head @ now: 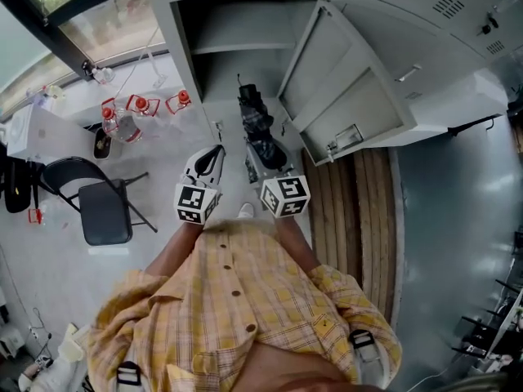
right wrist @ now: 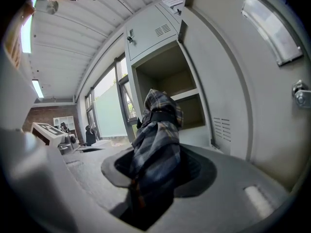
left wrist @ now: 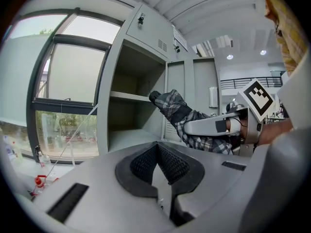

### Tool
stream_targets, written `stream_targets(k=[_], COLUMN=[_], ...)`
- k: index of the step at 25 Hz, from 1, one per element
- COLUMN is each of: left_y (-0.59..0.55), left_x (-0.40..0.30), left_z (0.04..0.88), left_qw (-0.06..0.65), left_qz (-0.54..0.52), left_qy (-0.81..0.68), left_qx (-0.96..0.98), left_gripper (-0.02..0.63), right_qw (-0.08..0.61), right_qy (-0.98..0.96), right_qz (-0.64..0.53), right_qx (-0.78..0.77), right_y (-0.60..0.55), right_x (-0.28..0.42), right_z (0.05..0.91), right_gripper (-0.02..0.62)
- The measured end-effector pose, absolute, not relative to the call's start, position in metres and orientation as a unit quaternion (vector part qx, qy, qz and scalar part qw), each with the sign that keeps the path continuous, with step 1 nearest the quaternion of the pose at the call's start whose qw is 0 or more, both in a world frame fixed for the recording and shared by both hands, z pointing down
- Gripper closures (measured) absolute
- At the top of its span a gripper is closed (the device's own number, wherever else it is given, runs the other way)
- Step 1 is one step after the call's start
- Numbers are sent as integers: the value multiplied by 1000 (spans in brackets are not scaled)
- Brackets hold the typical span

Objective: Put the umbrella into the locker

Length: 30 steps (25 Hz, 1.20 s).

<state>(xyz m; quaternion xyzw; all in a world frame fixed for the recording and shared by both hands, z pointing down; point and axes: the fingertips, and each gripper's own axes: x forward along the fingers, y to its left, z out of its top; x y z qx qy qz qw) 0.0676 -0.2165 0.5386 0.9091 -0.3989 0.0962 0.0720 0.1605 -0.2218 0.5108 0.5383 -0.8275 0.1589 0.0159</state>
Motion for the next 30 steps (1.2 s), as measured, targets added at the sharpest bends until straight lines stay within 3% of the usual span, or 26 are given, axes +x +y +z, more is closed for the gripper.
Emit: stream_targets(k=[30], left_y=[-284], left_x=[52], left_z=[551], left_qw=[93], left_qz=[82], left_qy=[-371], left_qx=[920], left_gripper=[601], right_qw=[81], right_qy=[-804], right_qz=[194], right_qx=[557], right_y=[-312], right_x=[145], right_z=[544], right_gripper=[414])
